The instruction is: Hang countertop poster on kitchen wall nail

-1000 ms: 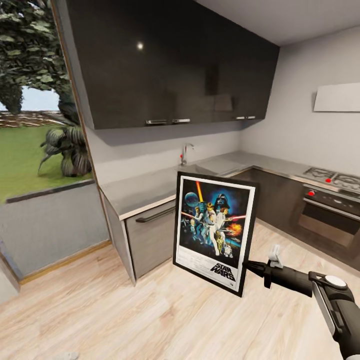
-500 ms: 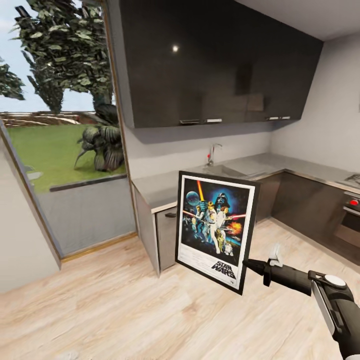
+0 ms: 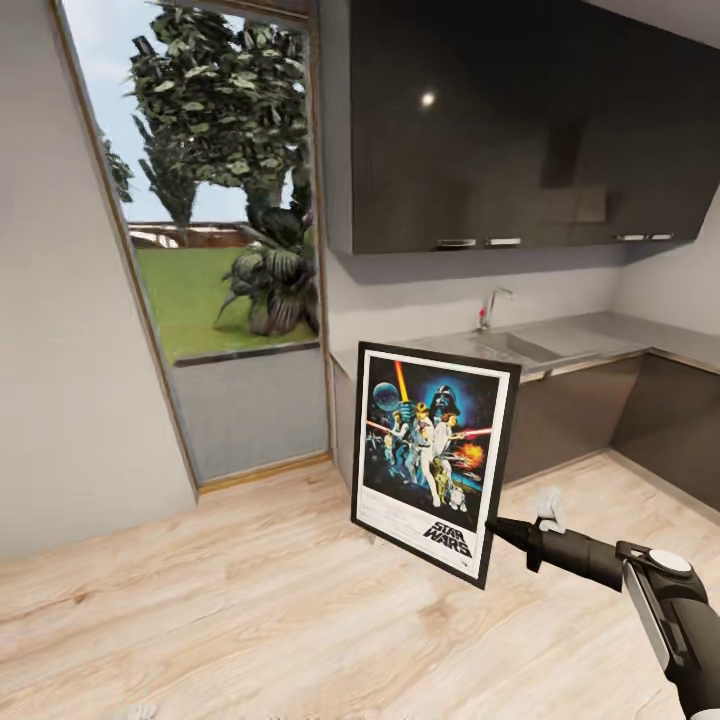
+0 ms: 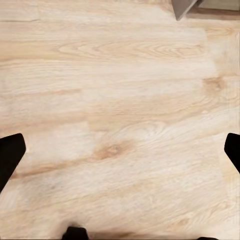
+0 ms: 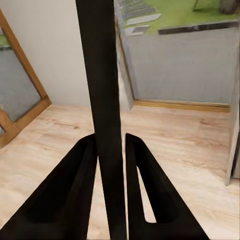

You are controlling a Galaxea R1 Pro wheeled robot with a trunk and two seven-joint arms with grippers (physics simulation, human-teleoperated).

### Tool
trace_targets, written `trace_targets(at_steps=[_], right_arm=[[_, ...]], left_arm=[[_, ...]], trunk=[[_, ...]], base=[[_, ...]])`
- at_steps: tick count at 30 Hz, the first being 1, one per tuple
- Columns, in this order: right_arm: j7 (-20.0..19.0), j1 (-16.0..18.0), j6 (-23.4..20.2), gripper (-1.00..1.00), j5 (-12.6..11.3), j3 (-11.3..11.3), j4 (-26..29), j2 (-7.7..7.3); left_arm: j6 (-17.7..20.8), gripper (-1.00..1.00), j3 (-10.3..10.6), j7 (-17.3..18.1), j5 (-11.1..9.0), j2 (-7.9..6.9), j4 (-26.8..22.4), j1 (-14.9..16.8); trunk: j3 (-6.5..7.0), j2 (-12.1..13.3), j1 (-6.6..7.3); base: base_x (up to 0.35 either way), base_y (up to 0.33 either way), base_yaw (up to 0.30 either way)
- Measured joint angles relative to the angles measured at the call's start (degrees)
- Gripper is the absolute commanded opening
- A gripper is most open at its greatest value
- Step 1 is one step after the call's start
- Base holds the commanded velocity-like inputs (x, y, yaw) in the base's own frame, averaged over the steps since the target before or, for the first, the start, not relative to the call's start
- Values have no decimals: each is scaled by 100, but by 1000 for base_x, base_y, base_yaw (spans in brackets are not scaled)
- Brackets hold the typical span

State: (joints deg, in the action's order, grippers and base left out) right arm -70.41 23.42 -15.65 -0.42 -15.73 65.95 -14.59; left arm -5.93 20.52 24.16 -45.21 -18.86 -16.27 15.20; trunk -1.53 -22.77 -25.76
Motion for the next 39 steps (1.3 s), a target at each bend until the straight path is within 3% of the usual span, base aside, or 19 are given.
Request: trace_targets(at_steps=[19,31,39], right_arm=[[0,0,0,-100,0,0,0,0],[0,-10,-4,-100,-5,-7,2,-1],[0,-9,-1,-100,-2,-1,0,0]], left_arm=[[0,100,-3,0,0,0,1,0],[1,100,-9,2,1,-7,3,2],[10,100,-9,-6,-7,-47,1,0]], trunk=[[0,0,0],[0,0,0],[-1,-2,3]], base=[[-161,277,290],[-147,278,47],[130,275,179]])
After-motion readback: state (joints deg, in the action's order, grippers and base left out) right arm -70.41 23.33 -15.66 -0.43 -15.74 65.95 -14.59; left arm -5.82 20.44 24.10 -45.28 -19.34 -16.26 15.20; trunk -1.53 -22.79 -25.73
